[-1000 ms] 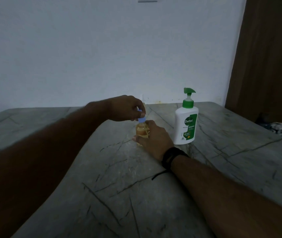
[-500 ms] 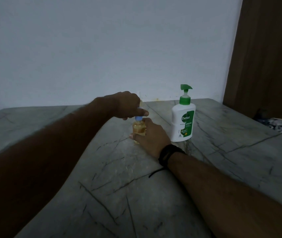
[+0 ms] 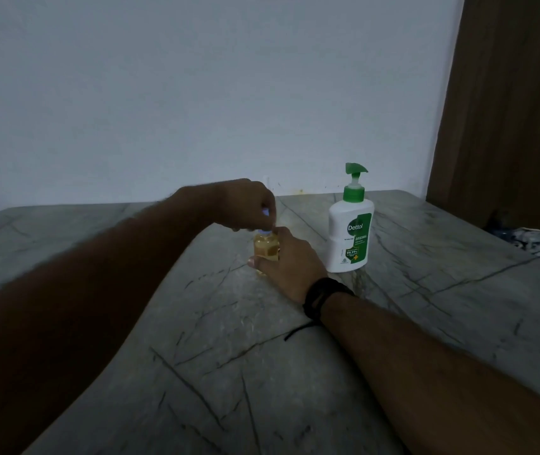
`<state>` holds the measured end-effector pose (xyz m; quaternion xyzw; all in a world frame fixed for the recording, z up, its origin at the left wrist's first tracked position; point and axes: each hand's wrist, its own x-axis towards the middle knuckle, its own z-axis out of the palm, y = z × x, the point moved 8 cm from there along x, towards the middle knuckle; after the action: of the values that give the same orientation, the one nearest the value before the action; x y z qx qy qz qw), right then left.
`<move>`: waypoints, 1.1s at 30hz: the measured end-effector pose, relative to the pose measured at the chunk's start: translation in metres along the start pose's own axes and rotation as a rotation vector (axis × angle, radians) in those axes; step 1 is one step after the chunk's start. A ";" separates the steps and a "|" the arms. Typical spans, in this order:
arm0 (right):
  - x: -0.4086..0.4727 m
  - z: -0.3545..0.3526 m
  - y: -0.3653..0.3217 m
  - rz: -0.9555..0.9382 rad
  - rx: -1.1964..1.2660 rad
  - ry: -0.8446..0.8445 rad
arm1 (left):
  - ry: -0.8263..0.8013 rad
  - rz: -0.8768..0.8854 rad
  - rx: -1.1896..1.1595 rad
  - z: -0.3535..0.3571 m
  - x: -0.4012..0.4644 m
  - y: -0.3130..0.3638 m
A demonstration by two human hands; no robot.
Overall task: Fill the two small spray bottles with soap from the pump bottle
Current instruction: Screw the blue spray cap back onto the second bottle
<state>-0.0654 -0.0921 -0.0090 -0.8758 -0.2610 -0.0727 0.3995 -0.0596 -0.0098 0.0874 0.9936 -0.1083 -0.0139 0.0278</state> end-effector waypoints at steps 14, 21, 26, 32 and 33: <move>-0.001 -0.001 0.000 0.010 0.006 0.006 | 0.055 0.042 -0.066 0.005 -0.007 0.005; 0.000 0.000 0.000 0.008 0.003 0.016 | 0.060 0.018 -0.018 0.010 -0.006 -0.003; 0.002 0.001 0.001 0.023 -0.011 0.005 | 0.090 -0.008 -0.092 0.011 -0.010 -0.008; 0.001 0.000 0.002 0.023 -0.001 0.022 | 0.272 0.007 -0.027 0.013 -0.009 -0.014; 0.002 0.001 0.002 0.025 -0.008 0.022 | 0.268 0.020 -0.035 0.013 -0.009 -0.014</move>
<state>-0.0628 -0.0916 -0.0103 -0.8797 -0.2453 -0.0785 0.3998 -0.0656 0.0047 0.0740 0.9848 -0.1132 0.1173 0.0596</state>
